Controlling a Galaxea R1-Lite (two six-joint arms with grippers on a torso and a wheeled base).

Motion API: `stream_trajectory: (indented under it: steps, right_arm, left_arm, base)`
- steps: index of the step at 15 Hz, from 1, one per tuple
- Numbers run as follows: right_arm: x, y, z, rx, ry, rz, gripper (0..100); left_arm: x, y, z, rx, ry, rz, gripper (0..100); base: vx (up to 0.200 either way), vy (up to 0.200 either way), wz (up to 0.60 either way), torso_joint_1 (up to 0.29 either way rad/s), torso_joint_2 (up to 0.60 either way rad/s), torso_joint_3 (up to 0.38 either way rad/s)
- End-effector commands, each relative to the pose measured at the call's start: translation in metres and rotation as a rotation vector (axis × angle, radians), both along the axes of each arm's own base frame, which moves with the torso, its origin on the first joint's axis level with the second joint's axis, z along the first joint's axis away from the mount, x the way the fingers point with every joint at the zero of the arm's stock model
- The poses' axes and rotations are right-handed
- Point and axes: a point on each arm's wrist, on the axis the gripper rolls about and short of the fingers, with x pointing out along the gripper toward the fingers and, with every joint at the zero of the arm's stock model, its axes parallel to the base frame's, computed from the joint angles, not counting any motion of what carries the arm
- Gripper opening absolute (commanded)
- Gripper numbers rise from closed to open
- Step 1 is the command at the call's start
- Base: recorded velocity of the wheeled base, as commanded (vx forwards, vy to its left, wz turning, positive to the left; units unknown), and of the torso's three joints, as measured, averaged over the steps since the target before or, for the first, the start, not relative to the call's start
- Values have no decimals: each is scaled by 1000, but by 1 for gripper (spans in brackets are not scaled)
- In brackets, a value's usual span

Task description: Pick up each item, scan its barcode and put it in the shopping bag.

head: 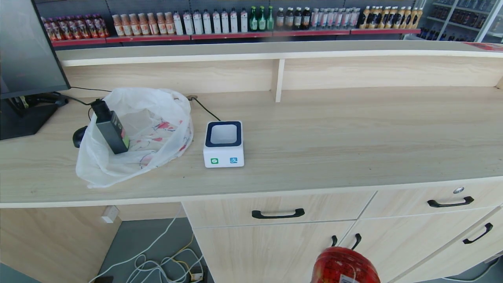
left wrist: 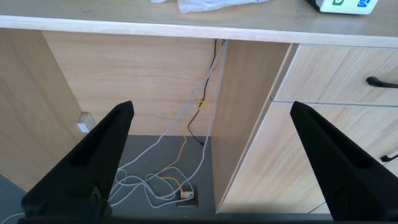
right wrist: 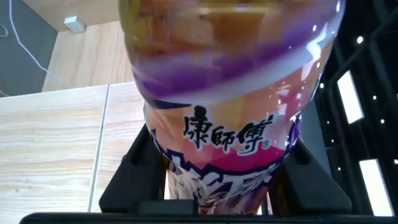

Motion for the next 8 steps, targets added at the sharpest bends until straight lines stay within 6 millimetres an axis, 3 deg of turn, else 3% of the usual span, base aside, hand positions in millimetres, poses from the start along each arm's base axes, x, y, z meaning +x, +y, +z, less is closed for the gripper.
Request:
stream_trajectory:
  steps: [1,8]
  right_arm:
    - [0,0,2,-1,-23,0,0]
    - [0,-3,7,-7,-92,-17,0]
  left_arm:
    - [0,0,0,0,-1,0,100]
    - [0,0,0,0,-1,1,100]
  base:
    - [0,0,0,0,0,0]
    - [0,0,0,0,0,0]
